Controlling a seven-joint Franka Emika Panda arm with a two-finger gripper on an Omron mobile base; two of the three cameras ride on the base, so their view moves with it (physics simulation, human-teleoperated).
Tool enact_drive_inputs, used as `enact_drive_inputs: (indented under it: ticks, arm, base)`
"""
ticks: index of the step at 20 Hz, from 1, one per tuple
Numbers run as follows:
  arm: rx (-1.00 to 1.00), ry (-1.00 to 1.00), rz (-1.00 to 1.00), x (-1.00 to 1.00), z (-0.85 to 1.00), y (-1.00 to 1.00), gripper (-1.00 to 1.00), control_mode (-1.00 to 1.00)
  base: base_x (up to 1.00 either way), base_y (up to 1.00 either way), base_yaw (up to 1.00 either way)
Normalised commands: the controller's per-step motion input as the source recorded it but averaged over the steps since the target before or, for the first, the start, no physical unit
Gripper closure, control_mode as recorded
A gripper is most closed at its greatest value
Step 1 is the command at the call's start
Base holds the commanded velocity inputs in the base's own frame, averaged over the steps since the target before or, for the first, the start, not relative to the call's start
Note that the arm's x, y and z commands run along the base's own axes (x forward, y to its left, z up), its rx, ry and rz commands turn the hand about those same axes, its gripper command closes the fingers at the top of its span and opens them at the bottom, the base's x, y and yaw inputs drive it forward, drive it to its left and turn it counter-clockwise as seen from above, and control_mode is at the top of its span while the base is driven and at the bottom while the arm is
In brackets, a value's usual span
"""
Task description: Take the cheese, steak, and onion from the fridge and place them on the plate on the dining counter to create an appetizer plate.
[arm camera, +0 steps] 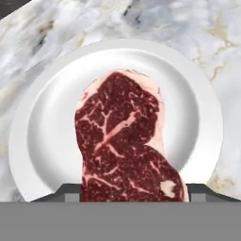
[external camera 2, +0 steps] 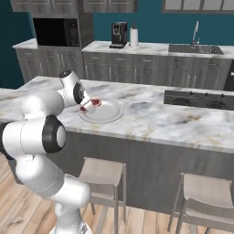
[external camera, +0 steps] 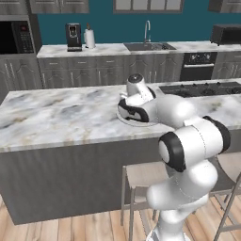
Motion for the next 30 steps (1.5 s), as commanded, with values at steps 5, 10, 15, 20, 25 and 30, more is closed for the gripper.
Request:
enact_drive_inputs:
  ticks: [5, 10, 15, 20, 25, 30]
  arm:
    - [0.00, 0.02, 0.00, 0.32, -0.28, 0.00, 1.00, -1.00]
    - [0.00, 0.06, 0.00, 0.26, -0.16, 0.00, -1.00, -1.00]
    - [0.00, 0.04, 0.00, 0.14, -0.01, 0.02, -1.00, -1.00]
    - [0.00, 0.01, -0.06, 0.36, 0.00, 0.21, -1.00, -1.00]
    - [0.00, 0.00, -0.06, 0.55, 0.00, 0.00, -1.00, -1.00]
    - [0.00, -0.02, -0.06, -0.57, 0.33, -0.19, -1.00, -1.00]
  base:
    - [0.00, 0.00, 0.00]
    - [0.00, 0.00, 0.00]
    - [0.00, 0.00, 0.00]
    - [0.00, 0.00, 0.00]
    - [0.00, 0.00, 0.00]
    - [0.00, 0.00, 0.00]
